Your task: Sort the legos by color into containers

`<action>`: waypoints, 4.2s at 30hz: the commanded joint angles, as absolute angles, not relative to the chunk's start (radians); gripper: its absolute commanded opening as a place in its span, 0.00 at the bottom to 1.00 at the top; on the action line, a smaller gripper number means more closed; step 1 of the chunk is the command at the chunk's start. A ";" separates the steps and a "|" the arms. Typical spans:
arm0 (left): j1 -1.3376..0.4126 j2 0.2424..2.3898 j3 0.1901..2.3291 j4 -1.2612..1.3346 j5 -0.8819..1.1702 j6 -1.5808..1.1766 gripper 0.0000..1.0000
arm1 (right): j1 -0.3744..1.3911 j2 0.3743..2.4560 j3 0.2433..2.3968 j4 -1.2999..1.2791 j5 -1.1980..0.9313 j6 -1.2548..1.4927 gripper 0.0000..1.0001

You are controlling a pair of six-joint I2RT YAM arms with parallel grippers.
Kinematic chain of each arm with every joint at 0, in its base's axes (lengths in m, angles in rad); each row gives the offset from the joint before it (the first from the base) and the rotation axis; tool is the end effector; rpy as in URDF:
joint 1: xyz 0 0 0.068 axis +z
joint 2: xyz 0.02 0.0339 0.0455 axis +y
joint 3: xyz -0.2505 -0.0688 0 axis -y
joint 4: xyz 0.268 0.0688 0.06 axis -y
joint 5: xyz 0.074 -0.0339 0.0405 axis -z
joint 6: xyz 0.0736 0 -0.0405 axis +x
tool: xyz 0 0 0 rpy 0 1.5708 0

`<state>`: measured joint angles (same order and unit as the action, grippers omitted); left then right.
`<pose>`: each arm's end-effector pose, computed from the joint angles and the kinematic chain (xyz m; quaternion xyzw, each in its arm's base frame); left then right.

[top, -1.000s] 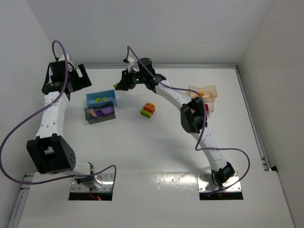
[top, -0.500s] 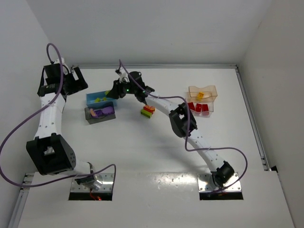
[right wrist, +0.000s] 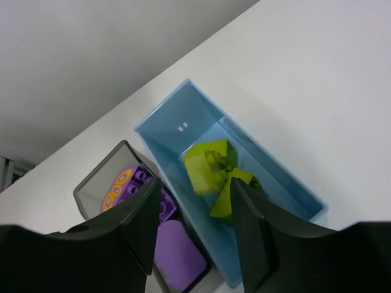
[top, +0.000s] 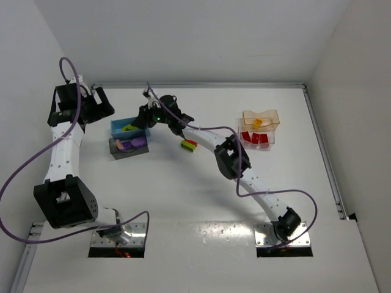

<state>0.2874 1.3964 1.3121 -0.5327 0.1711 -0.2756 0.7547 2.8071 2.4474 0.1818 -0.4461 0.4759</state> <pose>0.3566 0.0923 0.3126 -0.2082 0.8612 -0.0732 0.4578 0.4640 0.4799 0.1327 -0.2445 0.7211 0.4997 0.4129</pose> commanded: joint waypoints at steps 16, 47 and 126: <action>-0.012 1.420 1.216 -0.444 0.404 -0.120 0.99 | 0.467 2.295 2.136 0.031 -0.328 0.408 0.85; -0.577 1.901 1.373 -0.362 -0.060 -0.249 1.00 | -0.130 1.557 1.368 -0.324 -0.491 0.130 0.86; -0.687 1.566 1.259 -0.156 0.370 0.032 0.29 | 0.095 1.807 1.178 -0.041 -1.221 0.603 0.74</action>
<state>-0.6743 1.6123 1.2095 -0.1932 0.3691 0.0326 0.0700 1.8008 1.1450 -0.0616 -1.1900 0.6106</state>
